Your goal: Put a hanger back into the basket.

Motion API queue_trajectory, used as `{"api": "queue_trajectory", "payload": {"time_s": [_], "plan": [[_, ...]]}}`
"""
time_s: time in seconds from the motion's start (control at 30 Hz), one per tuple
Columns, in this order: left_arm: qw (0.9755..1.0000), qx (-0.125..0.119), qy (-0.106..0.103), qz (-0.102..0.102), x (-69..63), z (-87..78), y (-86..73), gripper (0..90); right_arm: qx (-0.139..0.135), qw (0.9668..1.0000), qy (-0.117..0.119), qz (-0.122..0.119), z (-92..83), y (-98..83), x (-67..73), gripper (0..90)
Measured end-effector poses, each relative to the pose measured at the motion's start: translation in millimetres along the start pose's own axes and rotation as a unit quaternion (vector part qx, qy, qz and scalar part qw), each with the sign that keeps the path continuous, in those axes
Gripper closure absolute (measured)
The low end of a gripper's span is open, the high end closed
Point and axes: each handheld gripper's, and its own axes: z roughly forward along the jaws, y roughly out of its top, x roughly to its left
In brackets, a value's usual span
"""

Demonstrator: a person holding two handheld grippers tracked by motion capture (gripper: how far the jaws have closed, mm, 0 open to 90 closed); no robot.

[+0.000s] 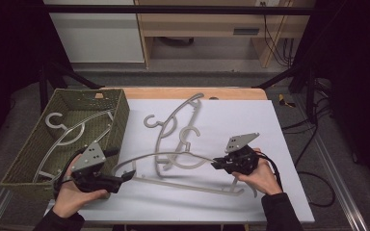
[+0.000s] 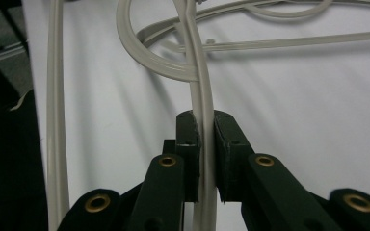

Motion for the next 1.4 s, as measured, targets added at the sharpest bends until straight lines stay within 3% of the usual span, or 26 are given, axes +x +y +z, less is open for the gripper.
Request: {"api": "queue_trajectory", "payload": {"time_s": [0.1, 0.13, 0.3, 0.4, 0.47, 0.53, 0.63, 0.73, 0.83, 0.9, 1.03, 1.17, 1.2, 1.3, 1.4], "plan": [[0.9987, 0.040, -0.015, 0.026, -5.0, 12.9, 4.5, 17.0, 0.010, 0.9996, 0.014, -0.022, -4.1, 2.5, 10.9, 82.0], [0.9987, 0.040, -0.015, 0.026, -5.0, 12.9, 4.5, 18.4, 0.010, 0.9996, 0.014, -0.022, -4.1, 2.5, 10.9, 82.0], [0.9920, 0.091, -0.046, 0.075, -15.8, 34.3, 13.2, 27.2, 0.006, 0.9985, 0.022, -0.049, -9.9, 8.5, 23.4, 82.0], [0.9903, 0.098, -0.052, 0.085, -18.9, 40.4, 15.4, 32.1, 0.004, 0.9981, 0.025, -0.056, -11.7, 11.5, 28.2, 82.0], [0.9873, 0.111, -0.058, 0.098, -21.9, 47.2, 18.0, 40.9, 0.003, 0.9972, 0.028, -0.069, -13.4, 15.1, 33.0, 82.0], [0.9863, 0.114, -0.060, 0.102, -22.6, 49.0, 18.4, 43.7, 0.003, 0.9971, 0.029, -0.070, -13.5, 15.8, 34.2, 82.0], [0.9831, 0.132, -0.066, 0.108, -24.2, 54.8, 17.2, 60.1, 0.005, 0.9964, 0.030, -0.079, -13.1, 18.4, 37.8, 82.0], [0.9819, 0.139, -0.069, 0.109, -23.9, 56.2, 15.8, 64.8, 0.005, 0.9963, 0.031, -0.080, -12.5, 18.8, 38.7, 82.0], [0.9801, 0.147, -0.072, 0.112, -23.5, 56.9, 13.9, 76.4, 0.004, 0.9956, 0.035, -0.087, -10.8, 19.7, 39.0, 81.9], [0.9804, 0.146, -0.072, 0.110, -24.5, 56.8, 13.4, 78.4, 0.004, 0.9957, 0.035, -0.085, -10.5, 20.0, 39.2, 81.9], [0.9785, 0.154, -0.070, 0.118, -26.8, 55.8, 12.4, 79.8, 0.007, 0.9951, 0.038, -0.091, -8.5, 21.2, 37.9, 81.7], [0.9812, 0.144, -0.066, 0.109, -29.0, 54.3, 11.1, 80.6, 0.002, 0.9947, 0.034, -0.097, -6.3, 21.2, 35.2, 80.6], [0.9810, 0.145, -0.068, 0.110, -28.9, 53.5, 11.3, 80.8, 0.001, 0.9951, 0.026, -0.096, -6.3, 21.2, 35.0, 80.0], [0.9841, 0.132, -0.067, 0.098, -30.6, 52.1, 11.4, 81.2, -0.012, 0.9949, 0.015, -0.099, -6.8, 21.0, 32.4, 77.9], [0.9856, 0.126, -0.063, 0.094, -30.6, 51.5, 11.8, 81.4, -0.019, 0.9954, 0.007, -0.093, -8.2, 21.1, 30.5, 75.1]]}}
